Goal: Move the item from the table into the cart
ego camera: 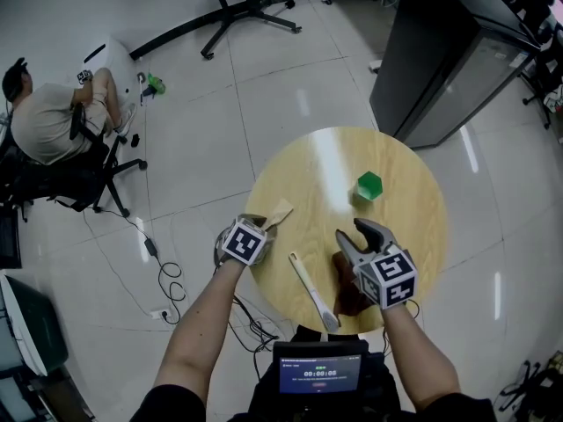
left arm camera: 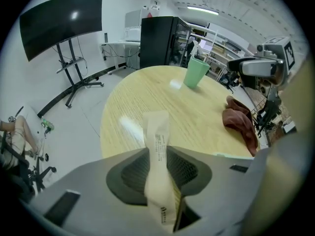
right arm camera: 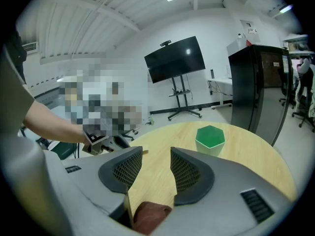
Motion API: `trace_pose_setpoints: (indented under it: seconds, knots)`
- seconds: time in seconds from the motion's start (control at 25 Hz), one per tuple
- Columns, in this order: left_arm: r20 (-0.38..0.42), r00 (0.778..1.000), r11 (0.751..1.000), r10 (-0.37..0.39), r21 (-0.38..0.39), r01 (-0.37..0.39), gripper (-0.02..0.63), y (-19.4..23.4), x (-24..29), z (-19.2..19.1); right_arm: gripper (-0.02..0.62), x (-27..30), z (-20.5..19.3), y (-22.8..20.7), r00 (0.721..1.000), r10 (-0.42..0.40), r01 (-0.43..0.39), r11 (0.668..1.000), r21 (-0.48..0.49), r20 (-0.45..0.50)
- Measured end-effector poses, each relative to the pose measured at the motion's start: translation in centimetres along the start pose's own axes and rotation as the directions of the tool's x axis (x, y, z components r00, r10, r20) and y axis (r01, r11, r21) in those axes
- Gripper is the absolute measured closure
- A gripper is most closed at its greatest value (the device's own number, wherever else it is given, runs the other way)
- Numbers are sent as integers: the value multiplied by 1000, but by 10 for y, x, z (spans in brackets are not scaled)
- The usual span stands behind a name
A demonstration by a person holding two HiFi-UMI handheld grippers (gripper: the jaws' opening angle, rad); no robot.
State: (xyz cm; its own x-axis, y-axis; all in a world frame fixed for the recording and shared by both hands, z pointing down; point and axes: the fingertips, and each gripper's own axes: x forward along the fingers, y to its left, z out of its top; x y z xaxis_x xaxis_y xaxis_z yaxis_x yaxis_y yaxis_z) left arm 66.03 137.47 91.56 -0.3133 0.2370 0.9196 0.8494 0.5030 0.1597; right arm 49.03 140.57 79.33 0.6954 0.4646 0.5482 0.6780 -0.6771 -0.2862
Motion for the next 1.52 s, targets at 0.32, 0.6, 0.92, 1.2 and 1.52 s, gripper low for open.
trace_pose_setpoints:
  seconds: [0.32, 0.6, 0.92, 1.2, 1.52]
  knots:
    - [243, 970, 999, 11, -53, 2, 492, -34, -61, 32, 425, -46, 11, 4, 999, -10, 11, 1000, -8, 51]
    - [530, 844, 992, 79, -124, -16, 520, -113, -214, 75, 425, -146, 76, 59, 984, 16, -10, 999, -38, 176]
    - [724, 684, 995, 94, -95, -36, 537, -242, -374, 71, 425, -307, 128, 131, 941, 41, 2, 992, -126, 335]
    - [796, 605, 999, 13, 9, -33, 538, -310, -450, 28, 425, -396, 121, 187, 896, -49, 105, 989, -104, 442]
    - [826, 523, 971, -213, 238, 19, 538, -373, -530, -23, 425, -488, 93, 273, 794, -255, 315, 949, -15, 552]
